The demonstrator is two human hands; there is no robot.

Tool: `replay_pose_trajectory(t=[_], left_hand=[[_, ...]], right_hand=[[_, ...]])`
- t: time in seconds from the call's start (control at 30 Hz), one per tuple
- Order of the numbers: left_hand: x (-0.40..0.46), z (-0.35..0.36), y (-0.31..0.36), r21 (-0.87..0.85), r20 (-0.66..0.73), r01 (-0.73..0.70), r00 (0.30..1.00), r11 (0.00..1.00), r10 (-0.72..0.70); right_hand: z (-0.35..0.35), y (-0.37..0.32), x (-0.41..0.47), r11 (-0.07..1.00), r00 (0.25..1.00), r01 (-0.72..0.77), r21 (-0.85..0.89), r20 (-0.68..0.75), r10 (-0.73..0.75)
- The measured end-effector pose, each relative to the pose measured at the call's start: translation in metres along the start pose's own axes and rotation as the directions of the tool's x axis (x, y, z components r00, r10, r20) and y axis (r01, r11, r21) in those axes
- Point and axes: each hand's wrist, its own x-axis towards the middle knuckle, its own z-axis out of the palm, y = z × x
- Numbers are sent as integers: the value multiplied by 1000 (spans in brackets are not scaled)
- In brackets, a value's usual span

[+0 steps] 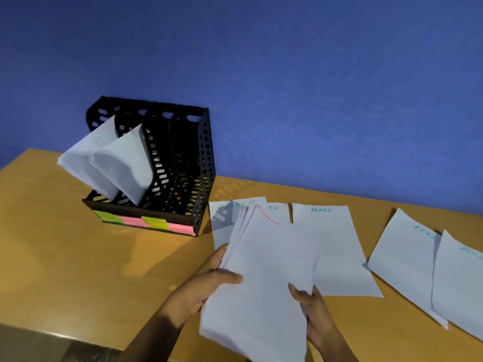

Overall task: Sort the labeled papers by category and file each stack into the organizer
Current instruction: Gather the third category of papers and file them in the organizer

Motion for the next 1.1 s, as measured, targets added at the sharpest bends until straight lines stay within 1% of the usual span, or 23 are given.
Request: replay_pose_trajectory(t=[0.07, 0.17, 0.23, 0.33, 0.43, 0.57, 0.6, 0.67, 0.77, 0.97, 1.1], left_hand=[[-2, -9, -1, 29, -66, 2, 998, 1000, -1], [-5, -19, 2, 78, -121, -43, 991, 996, 52], [-5, -23, 4, 136, -161, -92, 980, 986, 114], [-2, -25, 8, 240, -261, -180, 934, 954, 242], [4, -20, 8, 307, -344, -256, 868, 917, 358], [13, -15, -1, 385, -431, -323, 765, 864, 478], [15, -14, -5, 399, -450, -326, 744, 857, 493], [19, -13, -13, 399, -486, -319, 722, 860, 493], [22, -12, -22, 321, -519, -334, 721, 886, 460], [31, -17, -21, 259, -500, -334, 756, 906, 422], [36, -17, -10, 160, -459, -334, 808, 929, 370]], right_hand=[[6, -5, 2, 996, 999, 38, -83, 31, -36], [19, -15, 4, 984, 992, 100, -151, 88, -87], [29, -23, 4, 963, 989, 145, -226, 68, -133], [47, -38, 3, 895, 965, 245, -372, 7, -262], [65, -48, 6, 812, 910, 358, -461, -22, -413], [83, -52, 9, 717, 784, 517, -468, -77, -615], [86, -49, 10, 702, 761, 544, -459, -82, -643], [88, -40, 12, 702, 753, 555, -447, -89, -652], [87, -26, 17, 712, 776, 525, -467, -81, -626], [89, -22, 27, 734, 792, 470, -490, -134, -596], [97, -25, 37, 730, 794, 448, -516, -147, -590]])
